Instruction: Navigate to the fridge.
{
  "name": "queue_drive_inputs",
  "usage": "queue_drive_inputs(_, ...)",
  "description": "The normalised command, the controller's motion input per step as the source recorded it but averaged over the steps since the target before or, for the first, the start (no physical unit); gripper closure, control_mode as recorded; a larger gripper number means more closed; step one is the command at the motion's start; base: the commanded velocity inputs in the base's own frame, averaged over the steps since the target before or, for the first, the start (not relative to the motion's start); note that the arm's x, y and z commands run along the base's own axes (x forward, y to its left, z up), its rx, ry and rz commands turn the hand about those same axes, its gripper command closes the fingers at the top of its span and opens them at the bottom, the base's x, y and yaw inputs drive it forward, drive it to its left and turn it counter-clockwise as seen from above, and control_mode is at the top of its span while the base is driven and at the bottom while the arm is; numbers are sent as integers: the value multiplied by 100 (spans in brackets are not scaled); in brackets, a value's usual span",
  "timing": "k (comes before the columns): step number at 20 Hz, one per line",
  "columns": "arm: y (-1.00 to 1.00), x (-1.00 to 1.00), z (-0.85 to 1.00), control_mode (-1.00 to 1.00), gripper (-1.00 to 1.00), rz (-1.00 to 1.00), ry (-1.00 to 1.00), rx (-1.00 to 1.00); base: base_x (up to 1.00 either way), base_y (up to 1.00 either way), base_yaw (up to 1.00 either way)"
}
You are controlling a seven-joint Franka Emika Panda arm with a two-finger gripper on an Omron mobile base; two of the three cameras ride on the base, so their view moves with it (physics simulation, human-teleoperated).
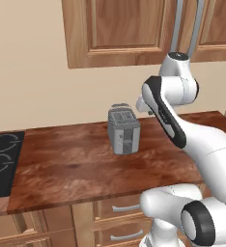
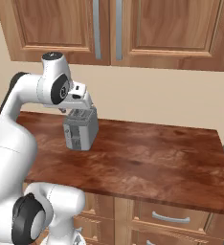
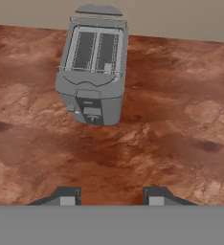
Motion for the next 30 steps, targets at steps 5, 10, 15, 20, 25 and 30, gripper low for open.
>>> queue_drive_inputs(5,0,-50,0,-100,-100,0,0,0,0,0,0)
queue_drive_inputs(10,0,-94,5,-100,-100,0,-15,0,0,0,0)
queue_drive_inputs(15,-5,-82,23,-100,-100,0,-19,0,0,0,0)
queue_drive_inputs(20,-10,-40,8,100,-100,-1,-6,0,-60,-33,-4)
queue_drive_inputs(25,0,0,0,100,-100,0,0,0,-98,-70,-9)
queue_drive_inputs(30,0,0,0,100,-100,0,0,0,-89,-67,-12)
